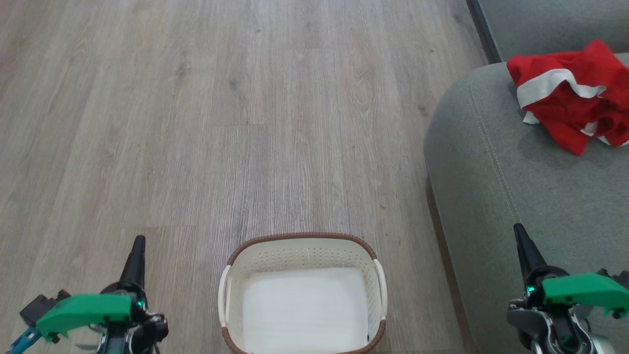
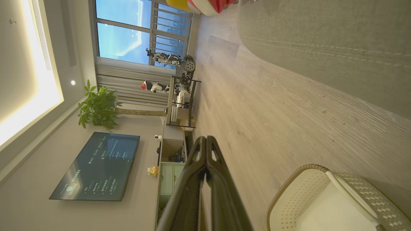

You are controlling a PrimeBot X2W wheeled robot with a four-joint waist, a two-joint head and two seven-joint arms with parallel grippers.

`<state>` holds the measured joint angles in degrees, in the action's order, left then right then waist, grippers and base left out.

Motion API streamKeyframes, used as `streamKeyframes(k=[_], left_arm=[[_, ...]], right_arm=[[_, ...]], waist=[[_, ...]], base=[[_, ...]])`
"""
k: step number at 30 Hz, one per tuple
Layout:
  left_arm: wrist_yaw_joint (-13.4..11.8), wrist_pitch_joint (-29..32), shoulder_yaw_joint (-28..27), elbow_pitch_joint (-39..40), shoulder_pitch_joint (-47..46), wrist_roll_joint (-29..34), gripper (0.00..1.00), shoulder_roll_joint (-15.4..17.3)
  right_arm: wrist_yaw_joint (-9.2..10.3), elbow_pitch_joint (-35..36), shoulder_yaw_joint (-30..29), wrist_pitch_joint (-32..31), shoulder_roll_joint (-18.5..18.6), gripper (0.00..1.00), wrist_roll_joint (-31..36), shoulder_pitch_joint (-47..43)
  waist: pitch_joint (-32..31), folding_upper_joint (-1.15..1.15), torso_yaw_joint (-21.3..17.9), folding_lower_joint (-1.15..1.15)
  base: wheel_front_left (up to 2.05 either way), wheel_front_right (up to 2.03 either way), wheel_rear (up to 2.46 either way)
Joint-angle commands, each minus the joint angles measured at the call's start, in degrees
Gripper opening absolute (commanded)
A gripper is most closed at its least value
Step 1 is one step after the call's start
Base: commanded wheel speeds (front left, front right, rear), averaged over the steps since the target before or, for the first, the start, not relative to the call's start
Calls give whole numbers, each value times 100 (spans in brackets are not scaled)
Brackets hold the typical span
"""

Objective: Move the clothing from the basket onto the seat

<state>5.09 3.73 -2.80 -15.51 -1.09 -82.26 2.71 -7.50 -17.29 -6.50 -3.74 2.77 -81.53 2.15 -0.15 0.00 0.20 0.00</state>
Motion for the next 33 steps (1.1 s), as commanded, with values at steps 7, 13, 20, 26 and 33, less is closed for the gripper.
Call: streamKeyframes(k=[7, 13, 20, 26, 33], left_arm=[[144, 159, -299, 150, -424, -537, 0, 22], [210, 242, -352, 145, -485, -851, 0, 18], [239, 278, -375, 144, -511, -989, 0, 17], [240, 277, -374, 144, -511, -989, 0, 17], [240, 277, -374, 144, -511, -989, 0, 17]], right_arm=[[1, 281, 41, -155, 12, 0, -581, 384], [1, 312, 11, -238, 11, 0, -917, 398], [1, 326, -2, -275, 10, 0, -1064, 404], [1, 326, -2, -275, 10, 0, -1064, 404], [1, 326, -2, -275, 10, 0, -1064, 404]], waist=[[16, 0, -10, 0], [27, 0, -17, 0], [32, 0, -20, 0], [32, 0, -20, 0], [32, 0, -20, 0]], base=[[0, 0, 0], [0, 0, 0], [0, 0, 0], [0, 0, 0], [0, 0, 0]])
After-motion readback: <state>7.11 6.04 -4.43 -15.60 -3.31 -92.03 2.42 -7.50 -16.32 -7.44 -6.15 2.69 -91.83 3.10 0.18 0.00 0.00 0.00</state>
